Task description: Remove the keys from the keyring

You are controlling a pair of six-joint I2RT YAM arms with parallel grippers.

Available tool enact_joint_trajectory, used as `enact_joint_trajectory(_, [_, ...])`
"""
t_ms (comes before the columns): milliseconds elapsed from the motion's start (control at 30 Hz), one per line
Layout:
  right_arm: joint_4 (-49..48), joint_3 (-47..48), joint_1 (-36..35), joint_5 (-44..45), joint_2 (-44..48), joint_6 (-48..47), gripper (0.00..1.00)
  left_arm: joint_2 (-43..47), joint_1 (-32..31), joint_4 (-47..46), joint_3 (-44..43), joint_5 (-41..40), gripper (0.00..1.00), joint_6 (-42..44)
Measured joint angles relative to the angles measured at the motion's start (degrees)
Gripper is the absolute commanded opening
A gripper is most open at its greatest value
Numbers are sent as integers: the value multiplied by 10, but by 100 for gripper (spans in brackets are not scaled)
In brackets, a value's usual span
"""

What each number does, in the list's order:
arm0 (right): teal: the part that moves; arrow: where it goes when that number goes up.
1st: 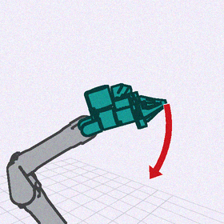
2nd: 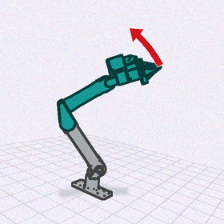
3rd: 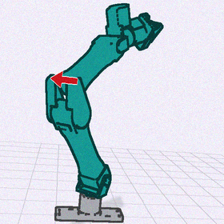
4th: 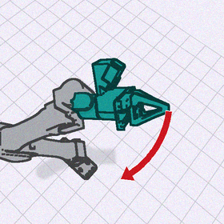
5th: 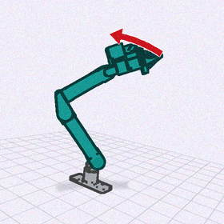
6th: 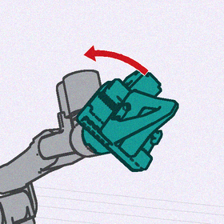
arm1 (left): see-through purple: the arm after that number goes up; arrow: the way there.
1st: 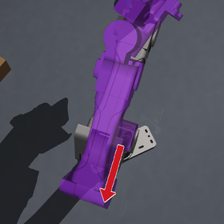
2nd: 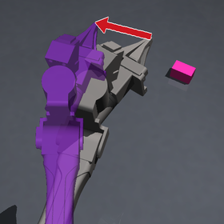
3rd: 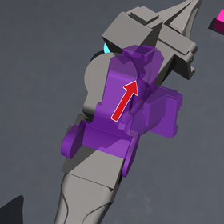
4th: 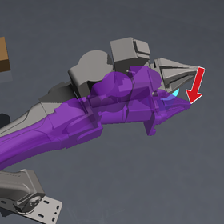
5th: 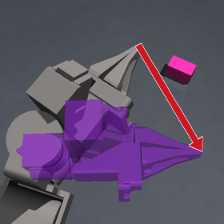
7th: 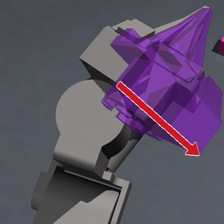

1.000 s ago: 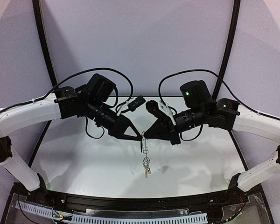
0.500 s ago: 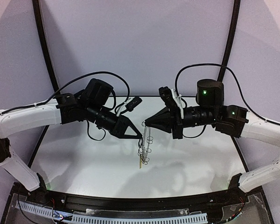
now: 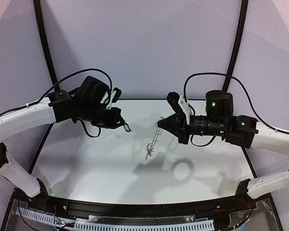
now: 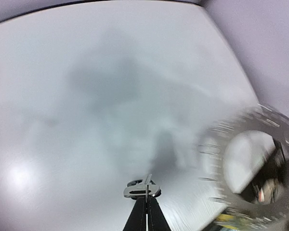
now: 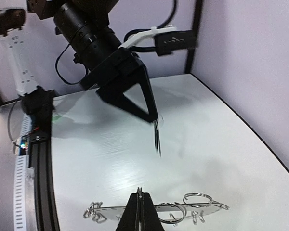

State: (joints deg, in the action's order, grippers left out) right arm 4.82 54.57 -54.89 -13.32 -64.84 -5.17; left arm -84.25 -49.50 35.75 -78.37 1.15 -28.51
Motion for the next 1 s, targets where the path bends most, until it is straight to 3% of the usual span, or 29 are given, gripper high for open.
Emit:
enact_joint_trajectory(267, [34, -13, 0, 125, 25, 37, 0, -23, 101, 90, 73, -163, 1, -154])
enact_joint_trajectory(333, [45, -13, 0, 144, 25, 40, 0, -41, 106, 115, 83, -183, 8, -183])
enact_joint_trajectory(367, [48, -13, 0, 149, 25, 41, 0, -47, 107, 123, 85, -186, 16, -190])
enact_joint_trajectory(533, [56, -13, 0, 168, 25, 53, 0, -104, 110, 162, 83, -202, 21, -236])
enact_joint_trajectory(600, [57, -13, 0, 171, 25, 55, 0, -121, 110, 173, 80, -202, 27, -240])
enact_joint_trajectory(667, [57, -13, 0, 172, 25, 55, 0, -129, 110, 182, 75, -200, 48, -241])
enact_joint_trajectory(733, [59, -13, 0, 173, 25, 55, 0, -127, 110, 183, 69, -191, 78, -236])
enact_joint_trajectory(833, [61, -13, 0, 175, 24, 59, 0, -114, 110, 159, 67, -153, 97, -199])
enact_joint_trajectory(900, [63, -12, 0, 175, 24, 63, 0, -96, 109, 121, 73, -106, 99, -168])
enact_joint_trajectory(1000, [74, -10, 0, 176, 19, 74, 0, -41, 88, 25, 99, 26, 99, -90])
